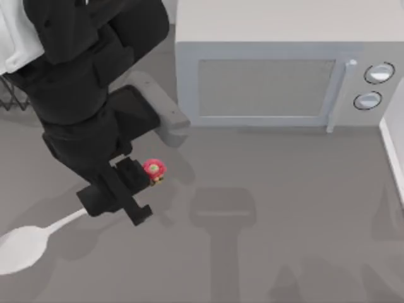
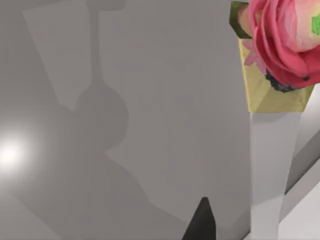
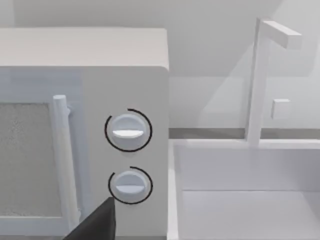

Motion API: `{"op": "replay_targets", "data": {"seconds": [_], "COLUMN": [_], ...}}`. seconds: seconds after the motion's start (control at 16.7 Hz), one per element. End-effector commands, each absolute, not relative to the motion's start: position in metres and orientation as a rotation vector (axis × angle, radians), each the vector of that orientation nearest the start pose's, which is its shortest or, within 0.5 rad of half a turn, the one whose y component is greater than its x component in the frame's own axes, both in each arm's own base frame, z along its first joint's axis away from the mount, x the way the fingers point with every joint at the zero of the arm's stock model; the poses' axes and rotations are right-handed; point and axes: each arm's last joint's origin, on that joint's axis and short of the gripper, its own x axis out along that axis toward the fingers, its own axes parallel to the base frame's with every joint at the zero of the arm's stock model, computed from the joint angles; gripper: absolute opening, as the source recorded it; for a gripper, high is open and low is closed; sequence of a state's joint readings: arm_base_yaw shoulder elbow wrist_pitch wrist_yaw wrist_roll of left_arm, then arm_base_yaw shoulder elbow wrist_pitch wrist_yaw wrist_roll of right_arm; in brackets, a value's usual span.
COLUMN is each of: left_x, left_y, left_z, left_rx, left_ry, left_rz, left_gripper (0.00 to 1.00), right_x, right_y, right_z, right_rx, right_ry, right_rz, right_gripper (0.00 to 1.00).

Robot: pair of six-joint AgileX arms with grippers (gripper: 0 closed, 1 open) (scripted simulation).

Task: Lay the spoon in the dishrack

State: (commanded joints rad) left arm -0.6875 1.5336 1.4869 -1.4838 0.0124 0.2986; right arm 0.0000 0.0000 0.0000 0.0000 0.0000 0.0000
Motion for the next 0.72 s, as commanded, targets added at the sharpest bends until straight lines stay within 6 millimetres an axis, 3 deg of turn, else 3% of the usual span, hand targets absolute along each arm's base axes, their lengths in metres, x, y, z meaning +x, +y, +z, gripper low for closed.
{"op": "replay_targets", "data": {"seconds": [0.36,0.72], "left_x": [0.214,0.237], "left_y": [-0.157,-0.095], "left_z": [0.318,0.345], "left_rx": [0.675,0.329], "left_ry": [1.328,0.956], "left_rz": [-0.747,-0.521], "left_gripper": [0.0,0.0], "right_x": [0.106,0.106], "right_y": [-0.001,-0.001], "right_z": [0.16,0.16], "right_rx": [0.0,0.0], "right_ry": [0.0,0.0], "right_rz": [0.0,0.0], "right_gripper": [1.0,1.0]}}
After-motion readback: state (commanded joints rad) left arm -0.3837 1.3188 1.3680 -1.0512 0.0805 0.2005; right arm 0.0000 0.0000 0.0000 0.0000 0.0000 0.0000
